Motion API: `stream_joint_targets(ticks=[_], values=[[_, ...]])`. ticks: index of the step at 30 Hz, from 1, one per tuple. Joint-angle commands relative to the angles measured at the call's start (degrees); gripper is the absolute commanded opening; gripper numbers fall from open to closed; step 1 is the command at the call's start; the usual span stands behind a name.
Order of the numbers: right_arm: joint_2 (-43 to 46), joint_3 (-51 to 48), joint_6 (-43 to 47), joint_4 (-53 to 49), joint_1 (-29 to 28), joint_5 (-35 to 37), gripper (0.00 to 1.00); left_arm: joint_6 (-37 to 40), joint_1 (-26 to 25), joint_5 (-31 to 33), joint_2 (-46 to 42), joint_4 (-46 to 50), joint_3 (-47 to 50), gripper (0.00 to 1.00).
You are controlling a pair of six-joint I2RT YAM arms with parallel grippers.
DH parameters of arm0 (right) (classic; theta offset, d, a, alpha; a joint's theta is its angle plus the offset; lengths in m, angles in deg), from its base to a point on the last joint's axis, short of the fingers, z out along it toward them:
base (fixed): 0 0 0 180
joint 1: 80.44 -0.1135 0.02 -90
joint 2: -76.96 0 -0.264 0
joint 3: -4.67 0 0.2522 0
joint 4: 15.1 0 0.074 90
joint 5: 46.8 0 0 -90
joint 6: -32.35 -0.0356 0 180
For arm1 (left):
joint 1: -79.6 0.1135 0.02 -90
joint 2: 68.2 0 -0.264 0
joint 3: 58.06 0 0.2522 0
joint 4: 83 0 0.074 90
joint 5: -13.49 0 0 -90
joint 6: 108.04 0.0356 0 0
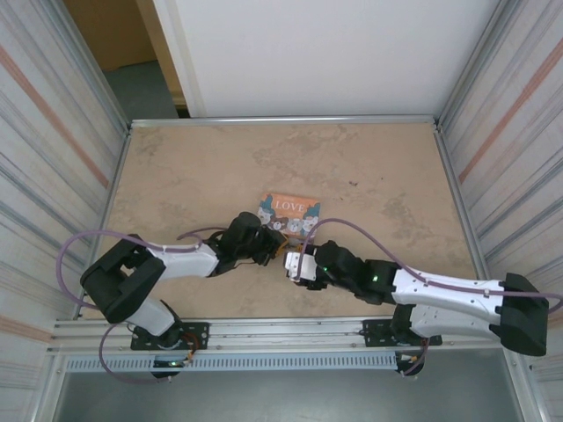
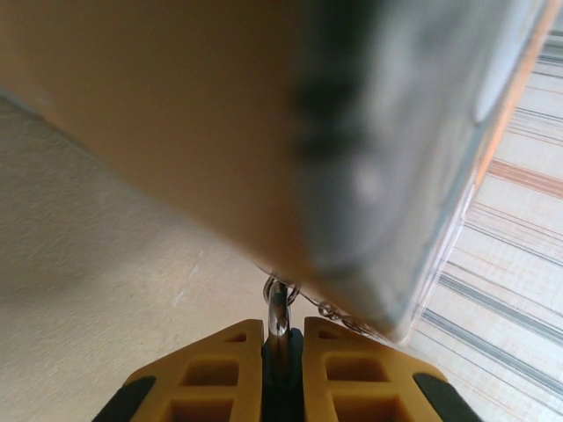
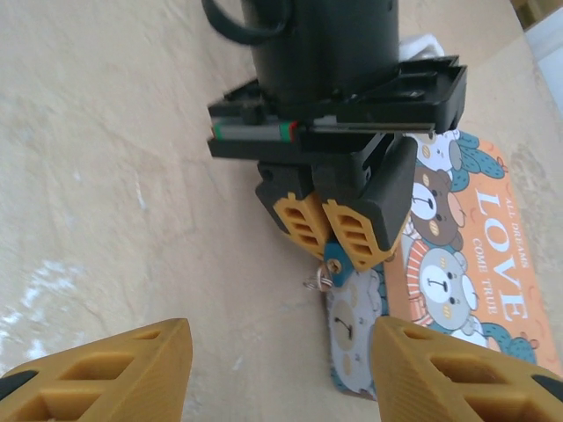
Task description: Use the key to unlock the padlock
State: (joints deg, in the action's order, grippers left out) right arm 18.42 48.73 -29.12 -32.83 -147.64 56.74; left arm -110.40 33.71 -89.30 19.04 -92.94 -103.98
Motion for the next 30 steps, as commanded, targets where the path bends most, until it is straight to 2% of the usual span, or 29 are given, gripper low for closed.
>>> stream_joint_targets(ticks=[1, 6, 17, 25, 30], values=[[-1.2, -1.8, 5.0, 5.1, -2.0, 10.0, 0.55, -3.0, -0.6, -1.6, 0.1, 1.5, -2.4, 0.00], [-3.2, -3.1, 6.4, 9.6, -3.1, 12.8, 0.52, -3.0, -0.9, -1.8, 0.0, 2.6, -3.3, 0.00], [-10.1, -3.3, 6.4, 16.7, -3.3, 14.1, 0.46, -3.0, -1.2, -1.9, 0.1, 2.6, -3.5, 0.00], [-14.4, -3.4, 5.4, 18.6, -3.2, 14.6, 0.42, -3.4, -1.4, -2.0, 0.3, 2.0, -3.2, 0.00], [-15.8, -3.3, 4.3, 18.7, -2.8, 14.7, 0.36, -3.4, -1.4, -2.1, 0.3, 1.9, -3.2, 0.00]])
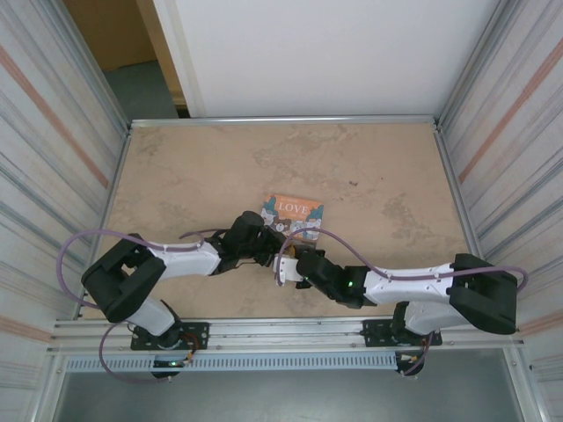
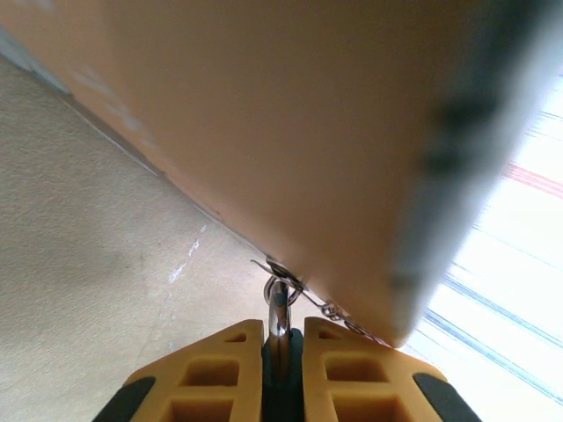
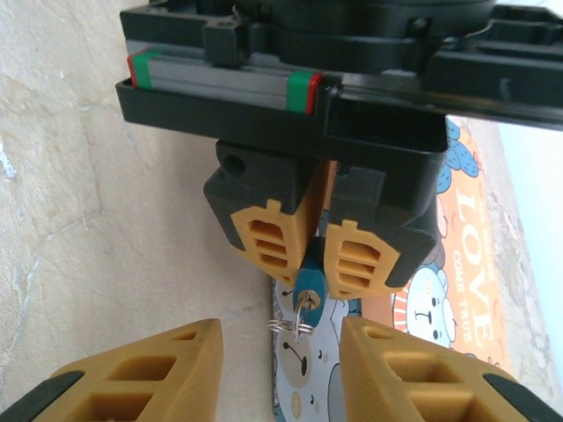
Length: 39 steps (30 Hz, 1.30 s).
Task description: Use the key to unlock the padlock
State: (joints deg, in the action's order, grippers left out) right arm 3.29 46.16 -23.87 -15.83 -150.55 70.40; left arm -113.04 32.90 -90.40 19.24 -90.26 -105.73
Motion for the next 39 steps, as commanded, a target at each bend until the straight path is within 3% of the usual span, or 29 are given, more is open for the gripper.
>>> stream_joint_targets(ticks=[1, 10, 39], values=[[-0.9, -0.8, -1.2, 1.8, 0.3, 1.1, 0.35, -0.7, -0.6, -1.1, 0.1, -0.9, -1.4, 0.00], [-2.3, -0.7, -2.0, 2.4, 1.7, 1.6, 0.26, -0.7, -0.7, -1.3, 0.1, -1.0, -1.4, 0.00], [-5.6, -0.4, -6.2, 7.1, 3.5, 1.7, 0.10, -1.1, -1.2, -1.8, 1.1, -2.5, -1.6, 0.00]])
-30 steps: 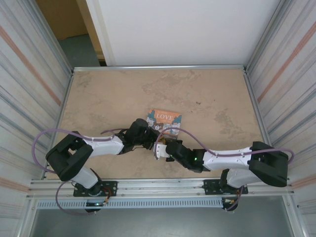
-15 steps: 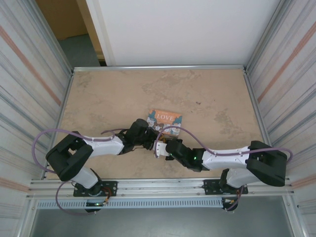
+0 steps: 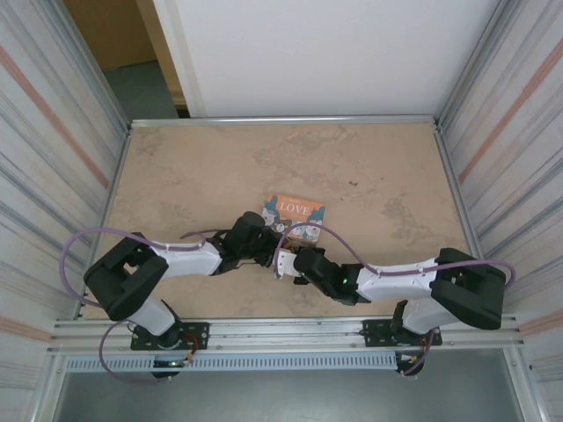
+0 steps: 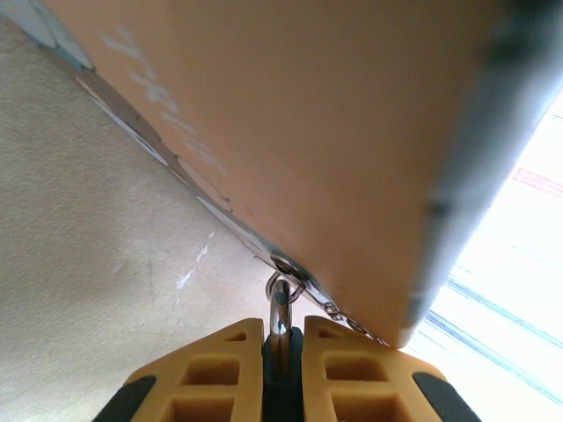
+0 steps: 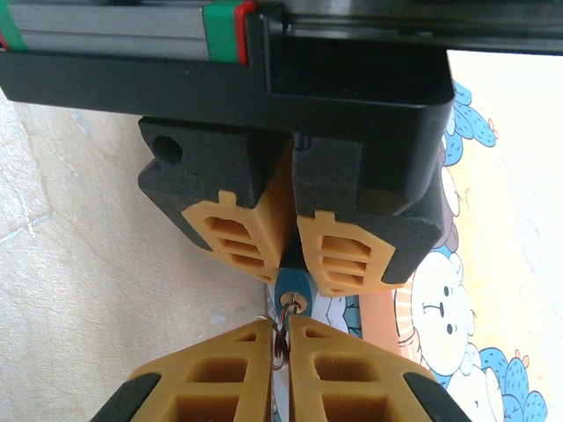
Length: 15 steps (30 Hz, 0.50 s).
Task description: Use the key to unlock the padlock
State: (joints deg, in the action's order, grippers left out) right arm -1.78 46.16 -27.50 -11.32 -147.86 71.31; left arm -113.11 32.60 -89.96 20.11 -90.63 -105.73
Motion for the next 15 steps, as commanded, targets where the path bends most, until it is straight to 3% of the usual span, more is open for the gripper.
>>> stream_joint_targets(ticks=[1, 8, 15], values=[[-0.6, -0.4, -2.9, 2.8, 0.9, 0.7, 0.09, -1.1, -1.0, -2.4, 0.3, -2.2, -1.6, 0.00], [-0.5, -0.5, -6.7, 4.5, 1.3, -0.9, 0.01, -1.3, -1.2, -2.6, 0.8, -3.0, -1.6, 0.00], [0.3, -0.7, -13.3, 6.4, 2.8, -4.3, 0.00, -1.4, -1.3, -2.6, 1.0, -3.3, -1.6, 0.00]])
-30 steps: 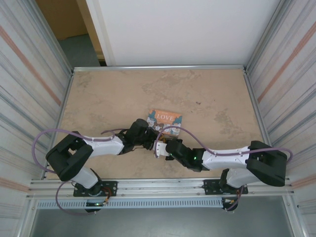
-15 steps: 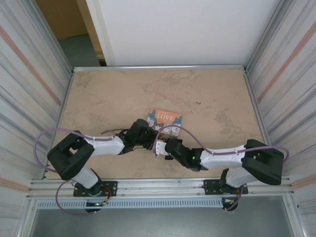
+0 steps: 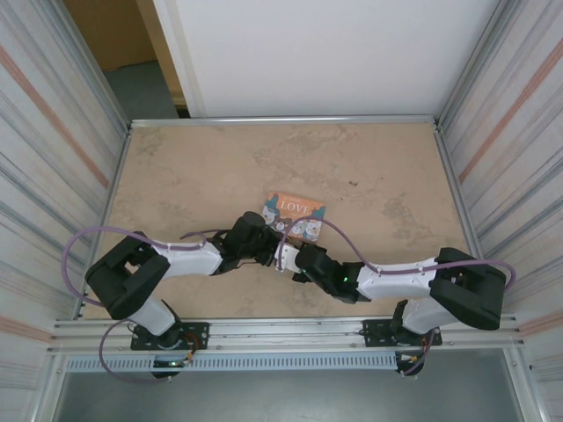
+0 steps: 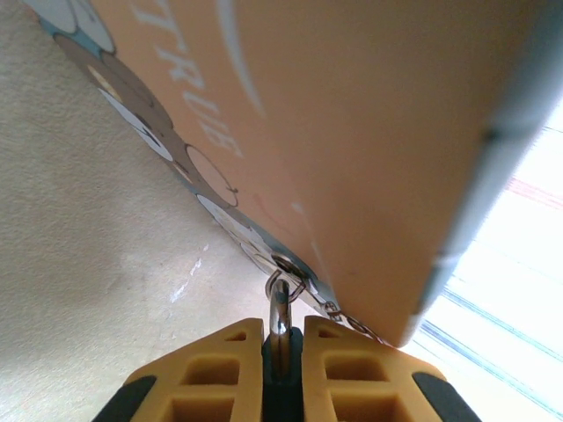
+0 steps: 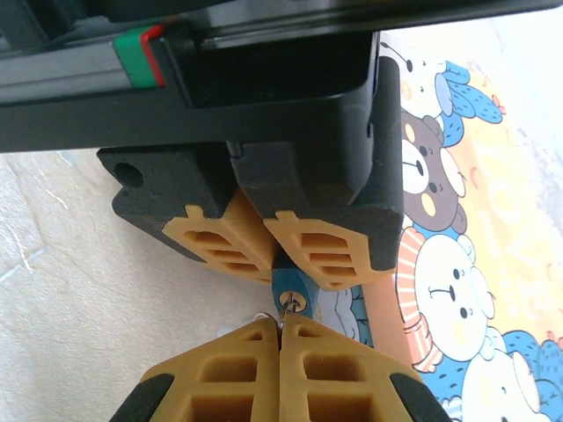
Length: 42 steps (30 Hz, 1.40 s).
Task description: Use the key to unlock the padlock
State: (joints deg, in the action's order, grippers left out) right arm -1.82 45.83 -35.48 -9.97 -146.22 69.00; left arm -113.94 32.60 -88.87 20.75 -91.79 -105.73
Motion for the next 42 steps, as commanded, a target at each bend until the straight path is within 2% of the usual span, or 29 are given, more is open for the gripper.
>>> stream_joint_targets(ticks=[1, 12, 26, 32, 39, 42], values=[[0.6, -0.4, -6.5, 5.2, 1.4, -2.6, 0.00, -0.6, -1.3, -3.6, 0.3, -2.1, -1.6, 0.00], [4.1, -1.8, -21.8, 4.8, 9.2, -12.3, 0.00, -1.0, -2.0, -2.8, 0.7, -2.4, -1.3, 0.00], [5.7, -7.2, -32.1, 4.5, 18.0, -26.2, 0.00, -2.6, -7.7, 4.3, 1.4, -2.3, -1.7, 0.00], [5.0, -8.1, -36.0, 3.2, 21.1, -29.3, 0.00, -3.8, -9.2, 6.6, 1.7, -2.7, -1.2, 0.00], [3.6, -8.4, -37.3, 3.2, 21.4, -29.5, 0.00, -4.2, -9.6, 7.1, 3.5, -4.4, -1.2, 0.00], [3.4, -8.7, -37.5, 3.6, 21.5, -29.6, 0.00, -3.8, -9.5, 7.4, 3.6, -5.4, -0.7, 0.12]])
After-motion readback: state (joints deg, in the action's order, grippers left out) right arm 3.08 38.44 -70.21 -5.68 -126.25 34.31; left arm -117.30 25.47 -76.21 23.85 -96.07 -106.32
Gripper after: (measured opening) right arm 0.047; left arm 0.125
